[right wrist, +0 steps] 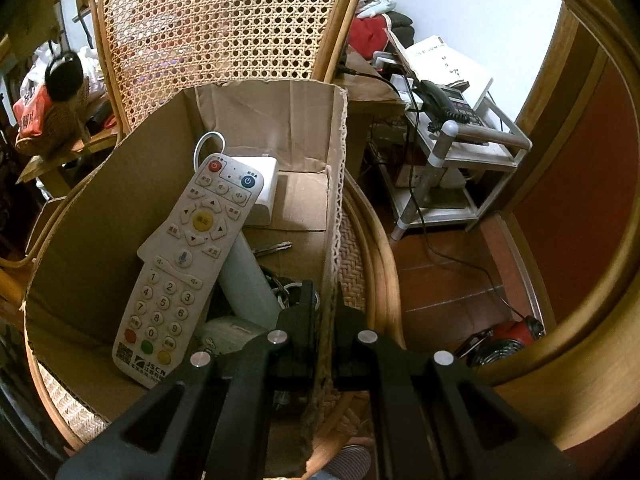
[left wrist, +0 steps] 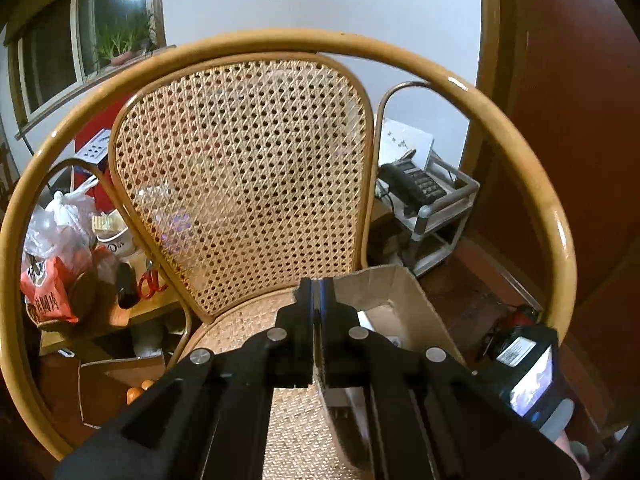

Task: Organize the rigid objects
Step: 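Carry the tagged key into the box and open the left gripper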

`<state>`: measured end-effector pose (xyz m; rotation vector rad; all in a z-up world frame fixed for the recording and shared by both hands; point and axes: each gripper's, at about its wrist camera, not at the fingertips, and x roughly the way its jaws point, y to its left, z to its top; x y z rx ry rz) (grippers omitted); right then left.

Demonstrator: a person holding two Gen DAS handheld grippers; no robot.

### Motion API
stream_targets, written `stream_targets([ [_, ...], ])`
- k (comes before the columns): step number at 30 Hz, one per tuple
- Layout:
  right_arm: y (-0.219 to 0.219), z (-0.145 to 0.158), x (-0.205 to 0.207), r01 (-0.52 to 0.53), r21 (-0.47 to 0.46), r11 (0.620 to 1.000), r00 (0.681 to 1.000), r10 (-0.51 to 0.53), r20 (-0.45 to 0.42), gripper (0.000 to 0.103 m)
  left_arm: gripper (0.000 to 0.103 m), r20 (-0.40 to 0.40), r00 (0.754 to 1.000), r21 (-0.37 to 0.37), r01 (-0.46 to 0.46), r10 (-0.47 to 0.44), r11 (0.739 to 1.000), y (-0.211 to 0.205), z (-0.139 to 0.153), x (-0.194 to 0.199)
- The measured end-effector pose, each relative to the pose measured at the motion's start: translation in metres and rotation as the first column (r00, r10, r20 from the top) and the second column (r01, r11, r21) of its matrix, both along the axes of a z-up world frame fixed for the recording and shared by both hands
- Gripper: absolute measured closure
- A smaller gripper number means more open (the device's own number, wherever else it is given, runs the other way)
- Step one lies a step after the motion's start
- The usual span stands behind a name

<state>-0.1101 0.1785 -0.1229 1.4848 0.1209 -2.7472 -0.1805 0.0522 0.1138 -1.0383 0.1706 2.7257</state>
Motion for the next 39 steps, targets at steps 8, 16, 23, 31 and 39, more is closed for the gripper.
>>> stream_targets([
  [8,0.0,0.0,0.0,0.001,-0.001,1.0,1.0,-0.001,0.0,0.095,0.101,-0.018,0.999,-0.003,0.037,-0.037,0.999,0.021,0.017,0.007],
  [16,0.001,0.0,0.0,0.002,-0.004,1.0,1.0,-0.002,0.001,0.095,0.101,0.026,0.997,-0.024,0.07,-0.069,0.997,0.043,-0.002,0.008],
  [23,0.001,-0.001,0.002,0.006,-0.007,1.0,1.0,-0.006,-0.001,0.095,0.101,0.095,0.993,-0.004,0.072,-0.071,0.997,0.052,-0.046,0.005],
  [31,0.002,-0.001,0.003,0.006,-0.007,1.0,1.0,-0.006,-0.001,0.095,0.099,0.134,0.99,0.02,0.046,-0.048,0.999,0.045,-0.073,0.001],
  [39,0.002,-0.001,0.003,0.005,-0.007,1.0,1.0,-0.005,-0.002,0.095,0.091,0.127,0.992,0.037,0.019,-0.024,0.999,0.035,-0.067,0.002],
])
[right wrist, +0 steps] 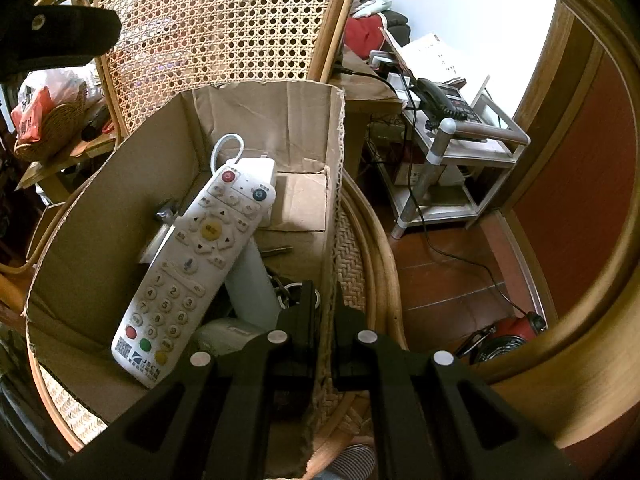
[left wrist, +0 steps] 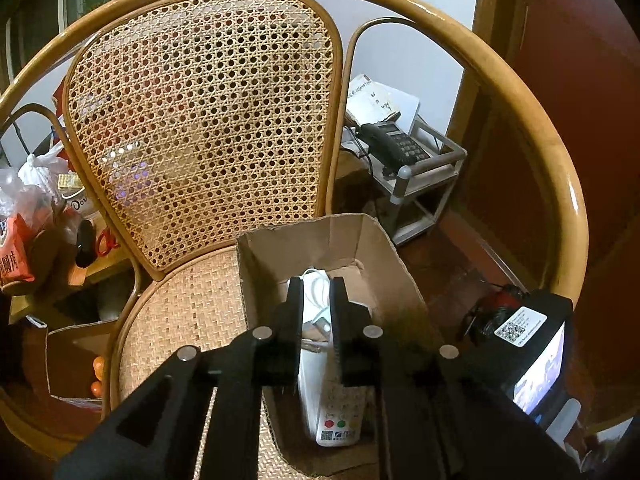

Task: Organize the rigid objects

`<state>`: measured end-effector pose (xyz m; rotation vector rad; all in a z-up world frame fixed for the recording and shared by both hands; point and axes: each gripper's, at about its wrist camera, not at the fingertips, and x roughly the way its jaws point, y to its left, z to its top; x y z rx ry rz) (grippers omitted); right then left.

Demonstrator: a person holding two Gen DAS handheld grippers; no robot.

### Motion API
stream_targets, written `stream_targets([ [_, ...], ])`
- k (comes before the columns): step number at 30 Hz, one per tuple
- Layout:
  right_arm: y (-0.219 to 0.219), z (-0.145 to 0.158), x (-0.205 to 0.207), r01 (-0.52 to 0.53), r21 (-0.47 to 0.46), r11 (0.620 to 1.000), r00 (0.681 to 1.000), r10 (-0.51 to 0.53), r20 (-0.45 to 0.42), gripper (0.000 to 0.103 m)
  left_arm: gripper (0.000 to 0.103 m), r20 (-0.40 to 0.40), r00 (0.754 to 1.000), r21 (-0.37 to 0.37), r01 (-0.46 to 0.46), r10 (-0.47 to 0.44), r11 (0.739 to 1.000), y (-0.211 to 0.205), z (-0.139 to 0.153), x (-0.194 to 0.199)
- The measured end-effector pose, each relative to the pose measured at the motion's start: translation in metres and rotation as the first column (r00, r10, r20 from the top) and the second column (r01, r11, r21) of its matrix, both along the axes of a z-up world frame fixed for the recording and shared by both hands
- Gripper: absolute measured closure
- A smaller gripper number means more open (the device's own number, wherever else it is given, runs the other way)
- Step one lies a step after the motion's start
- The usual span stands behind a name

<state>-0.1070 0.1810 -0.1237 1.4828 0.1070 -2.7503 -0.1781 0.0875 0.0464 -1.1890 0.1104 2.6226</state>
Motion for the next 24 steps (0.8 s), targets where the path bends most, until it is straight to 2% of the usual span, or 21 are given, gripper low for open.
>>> stream_targets([
  [1,0.0,0.0,0.0,0.0,0.0,1.0,1.0,0.0,0.0,0.095,0.09,-0.002,1.0,0.0,-0.002,0.002,1.0,-0.001,0.001,0.001],
  [4,0.0,0.0,0.0,0.001,0.001,1.0,1.0,-0.001,-0.001,0.096,0.07,-0.009,1.0,0.015,-0.009,0.009,1.0,-0.01,0.002,0.004],
  [6,0.002,0.0,0.001,0.002,-0.002,1.0,1.0,-0.002,-0.004,0.096,0.042,-0.012,1.0,0.036,-0.011,0.012,0.999,-0.018,0.002,0.008],
  [7,0.003,0.0,0.001,0.006,-0.006,1.0,1.0,-0.006,-0.006,0.096,0.035,-0.024,1.0,0.041,-0.01,0.012,0.999,-0.023,0.003,0.011],
  [8,0.003,0.0,0.002,0.007,-0.008,1.0,1.0,-0.007,-0.009,0.096,0.022,-0.036,0.999,0.036,-0.012,0.013,0.999,-0.026,0.003,0.015],
  [9,0.003,0.0,0.003,0.005,-0.006,1.0,1.0,-0.005,-0.011,0.096,0.017,-0.054,0.998,0.027,-0.016,0.017,1.0,-0.031,0.004,0.019],
  [14,0.003,0.002,0.005,0.001,0.001,1.0,0.999,-0.001,-0.041,0.094,0.002,-0.09,0.994,0.03,-0.059,0.062,0.998,-0.076,0.006,0.036],
  [18,-0.002,0.007,0.011,-0.004,0.025,1.0,0.995,0.006,-0.095,0.084,0.0,-0.122,0.986,-0.006,-0.119,0.117,0.993,-0.115,-0.001,0.051],
  [20,-0.006,0.011,0.012,-0.027,0.013,1.0,0.994,0.028,-0.11,0.068,0.0,-0.119,0.982,-0.012,-0.148,0.146,0.989,-0.134,-0.008,0.057],
  [21,-0.01,0.012,0.013,-0.066,-0.018,0.998,0.991,0.063,-0.115,0.042,0.0,-0.116,0.982,-0.005,-0.152,0.151,0.988,-0.142,-0.012,0.058],
  [22,-0.013,0.014,0.014,-0.08,-0.037,0.996,0.989,0.074,-0.127,0.024,0.0,-0.116,0.98,0.004,-0.159,0.159,0.987,-0.15,-0.017,0.061],
  [24,-0.022,0.018,0.017,-0.091,-0.032,0.995,0.981,0.084,-0.172,0.008,0.0,-0.138,0.977,0.024,-0.163,0.165,0.986,-0.163,-0.027,0.067],
])
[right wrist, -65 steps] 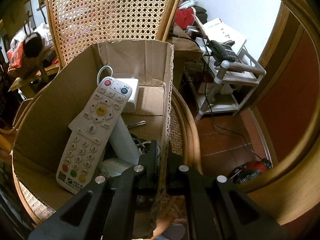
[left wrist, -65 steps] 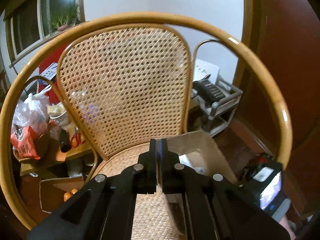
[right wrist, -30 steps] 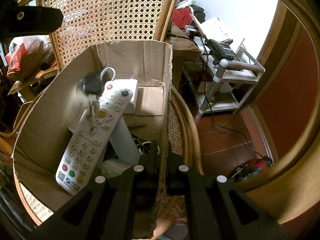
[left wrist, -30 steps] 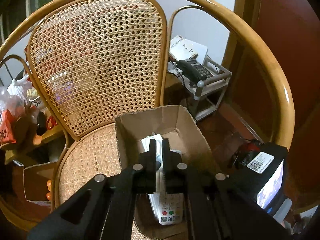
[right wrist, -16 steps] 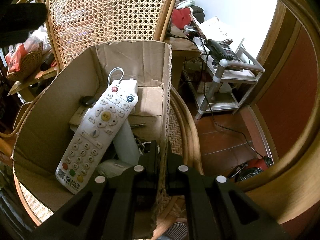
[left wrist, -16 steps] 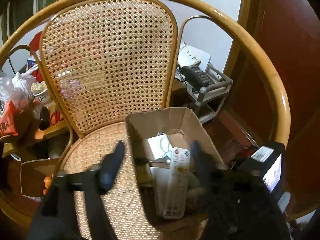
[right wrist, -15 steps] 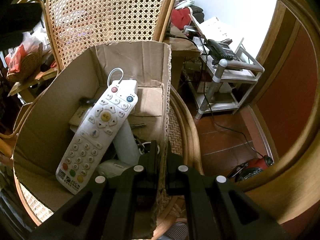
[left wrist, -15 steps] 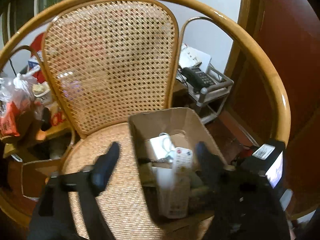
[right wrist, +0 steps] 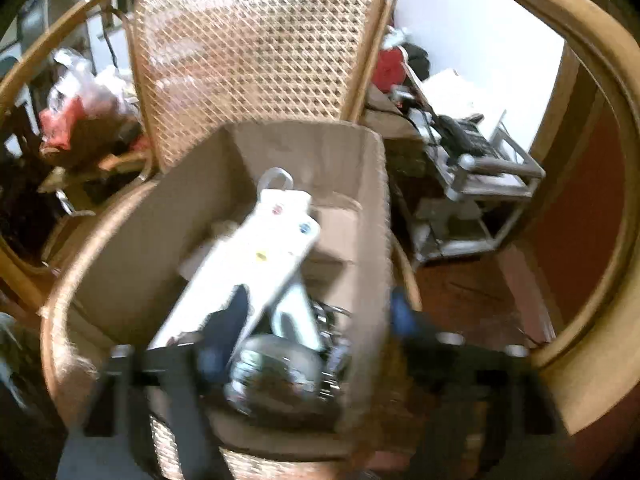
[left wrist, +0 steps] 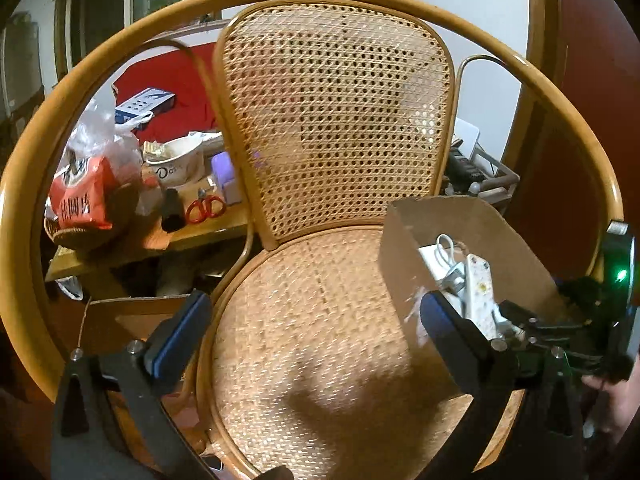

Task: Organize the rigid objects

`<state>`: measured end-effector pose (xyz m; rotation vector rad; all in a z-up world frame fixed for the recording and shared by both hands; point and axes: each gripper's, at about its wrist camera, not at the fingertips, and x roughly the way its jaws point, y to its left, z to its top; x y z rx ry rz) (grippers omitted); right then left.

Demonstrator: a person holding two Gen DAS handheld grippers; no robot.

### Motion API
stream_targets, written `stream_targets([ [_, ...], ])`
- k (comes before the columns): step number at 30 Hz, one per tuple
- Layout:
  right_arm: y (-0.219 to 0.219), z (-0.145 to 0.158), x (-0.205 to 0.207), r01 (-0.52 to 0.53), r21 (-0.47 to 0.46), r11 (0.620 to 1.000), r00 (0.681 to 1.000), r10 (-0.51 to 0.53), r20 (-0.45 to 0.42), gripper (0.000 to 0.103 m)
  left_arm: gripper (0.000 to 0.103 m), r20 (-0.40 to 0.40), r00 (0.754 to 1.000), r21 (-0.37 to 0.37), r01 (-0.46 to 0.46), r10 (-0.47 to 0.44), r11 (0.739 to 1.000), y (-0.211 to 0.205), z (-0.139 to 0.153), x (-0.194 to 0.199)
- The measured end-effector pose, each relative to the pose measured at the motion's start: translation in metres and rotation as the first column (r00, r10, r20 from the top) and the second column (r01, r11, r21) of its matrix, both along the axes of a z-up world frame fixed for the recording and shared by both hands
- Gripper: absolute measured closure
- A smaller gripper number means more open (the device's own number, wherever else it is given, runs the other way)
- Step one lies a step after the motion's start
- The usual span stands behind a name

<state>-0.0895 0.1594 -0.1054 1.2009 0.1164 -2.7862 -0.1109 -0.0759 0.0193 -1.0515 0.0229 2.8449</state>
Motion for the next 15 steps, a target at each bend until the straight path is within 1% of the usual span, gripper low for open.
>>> stream_targets([
  [1,-0.005,0.002,0.002,-0.012,0.009,1.0,1.0,0.012,-0.022,0.0,0.0,-0.022,1.0,0.004,-0.009,0.009,1.0,-0.004,-0.005,0.003],
  [3,-0.015,0.005,0.006,-0.006,0.041,0.999,0.998,0.008,-0.055,0.0,0.0,-0.043,0.999,0.001,-0.021,0.021,1.0,-0.01,-0.016,0.008],
  [5,-0.024,0.011,0.015,0.0,0.067,0.998,0.994,0.008,-0.108,0.0,0.0,-0.043,0.999,0.0,-0.02,0.02,1.0,-0.013,-0.024,0.012],
  [7,-0.029,0.019,0.026,0.011,0.057,0.998,0.986,-0.001,-0.166,0.0,0.0,-0.047,0.999,-0.005,-0.026,0.026,1.0,-0.014,-0.029,0.015],
  [10,-0.032,0.033,0.046,0.036,0.016,0.999,0.973,-0.032,-0.229,0.0,0.0,-0.068,0.994,0.007,-0.087,0.087,0.996,-0.02,-0.029,0.024],
  [12,-0.036,0.038,0.057,0.04,-0.016,0.999,0.968,-0.043,-0.248,0.0,0.0,-0.077,0.992,0.035,-0.097,0.099,0.995,-0.024,-0.031,0.033],
  [15,-0.04,0.039,0.074,0.037,-0.03,0.999,0.968,-0.044,-0.248,0.0,0.0,-0.058,0.994,0.058,-0.085,0.088,0.995,-0.026,-0.035,0.042],
])
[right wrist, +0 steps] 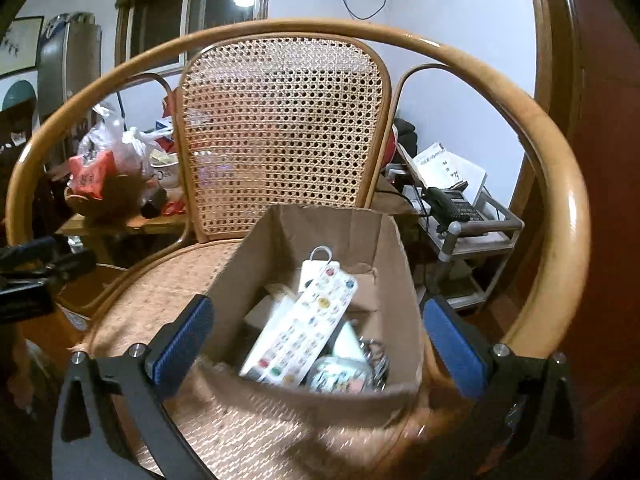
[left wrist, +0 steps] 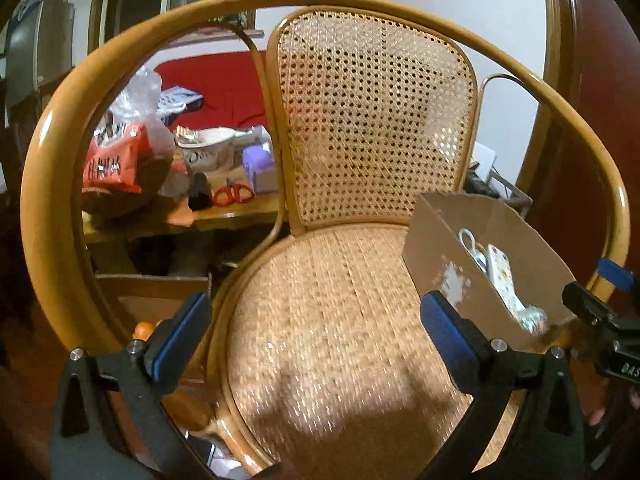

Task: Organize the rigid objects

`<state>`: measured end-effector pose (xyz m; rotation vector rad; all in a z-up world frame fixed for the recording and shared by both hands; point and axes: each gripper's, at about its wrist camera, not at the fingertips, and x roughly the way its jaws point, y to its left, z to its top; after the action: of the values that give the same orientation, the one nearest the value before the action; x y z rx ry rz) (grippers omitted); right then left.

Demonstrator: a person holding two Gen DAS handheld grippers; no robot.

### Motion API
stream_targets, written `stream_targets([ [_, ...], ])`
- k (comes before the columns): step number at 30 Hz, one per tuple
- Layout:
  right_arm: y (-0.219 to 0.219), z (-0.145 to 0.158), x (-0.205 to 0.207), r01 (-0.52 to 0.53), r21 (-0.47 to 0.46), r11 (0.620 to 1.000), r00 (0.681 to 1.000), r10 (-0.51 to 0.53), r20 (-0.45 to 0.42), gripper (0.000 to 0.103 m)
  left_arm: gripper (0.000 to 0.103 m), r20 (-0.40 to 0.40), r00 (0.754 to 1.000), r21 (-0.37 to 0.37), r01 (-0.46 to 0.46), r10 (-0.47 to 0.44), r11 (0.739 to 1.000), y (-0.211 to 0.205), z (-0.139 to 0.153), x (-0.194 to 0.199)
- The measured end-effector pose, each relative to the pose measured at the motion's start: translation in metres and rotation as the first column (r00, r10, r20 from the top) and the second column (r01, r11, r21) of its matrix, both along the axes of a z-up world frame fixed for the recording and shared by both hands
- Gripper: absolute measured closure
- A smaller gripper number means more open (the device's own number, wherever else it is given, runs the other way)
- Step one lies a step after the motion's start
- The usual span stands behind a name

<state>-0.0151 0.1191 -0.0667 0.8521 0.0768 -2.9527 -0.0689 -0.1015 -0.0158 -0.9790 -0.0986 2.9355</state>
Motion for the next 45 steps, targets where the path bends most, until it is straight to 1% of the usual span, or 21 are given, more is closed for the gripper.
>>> stream_targets([
  [4,-0.004,0.003,0.023,0.003,-0.005,1.0,1.0,-0.004,-0.027,0.0,0.0,-0.016,1.0,-0.047,0.006,-0.007,0.999,0.008,-0.004,0.022],
  [7,-0.005,0.006,0.042,0.006,-0.014,1.0,0.998,-0.007,-0.058,0.0,0.0,-0.049,0.999,-0.072,0.011,-0.014,0.997,0.014,-0.003,0.04],
  [10,-0.005,0.01,0.058,0.013,-0.028,1.0,0.996,-0.016,-0.09,0.0,0.0,-0.075,0.997,-0.066,0.02,-0.025,0.998,0.019,-0.005,0.058],
  [14,-0.005,0.011,0.071,0.014,-0.026,1.0,0.994,-0.017,-0.107,0.0,0.0,-0.08,0.995,-0.047,0.051,-0.055,0.998,0.028,-0.008,0.067],
  [19,-0.005,0.01,0.074,0.016,-0.013,1.0,0.995,-0.017,-0.097,0.0,0.0,-0.083,0.993,-0.103,0.07,-0.078,0.992,0.046,-0.012,0.074],
  [24,-0.005,0.011,0.074,0.021,-0.014,1.0,0.994,-0.023,-0.104,0.0,0.0,-0.09,0.992,-0.097,0.083,-0.092,0.992,0.051,-0.011,0.078],
  [30,-0.004,0.011,0.074,0.018,-0.009,1.0,0.995,-0.019,-0.099,0.0,0.0,-0.078,0.992,-0.087,0.092,-0.099,0.992,0.05,-0.012,0.078],
  [34,-0.005,0.012,0.076,0.024,0.002,1.0,0.993,-0.023,-0.117,0.0,0.0,-0.072,0.992,-0.078,0.096,-0.102,0.992,0.05,-0.014,0.077],
  [37,-0.008,0.012,0.076,0.022,0.02,1.0,0.993,-0.019,-0.118,0.0,0.0,-0.071,0.992,-0.08,0.094,-0.1,0.992,0.05,-0.014,0.077],
  [45,-0.007,0.011,0.076,0.023,0.016,1.0,0.993,-0.021,-0.117,0.0,0.0,-0.061,0.993,-0.083,0.093,-0.098,0.992,0.049,-0.016,0.075],
])
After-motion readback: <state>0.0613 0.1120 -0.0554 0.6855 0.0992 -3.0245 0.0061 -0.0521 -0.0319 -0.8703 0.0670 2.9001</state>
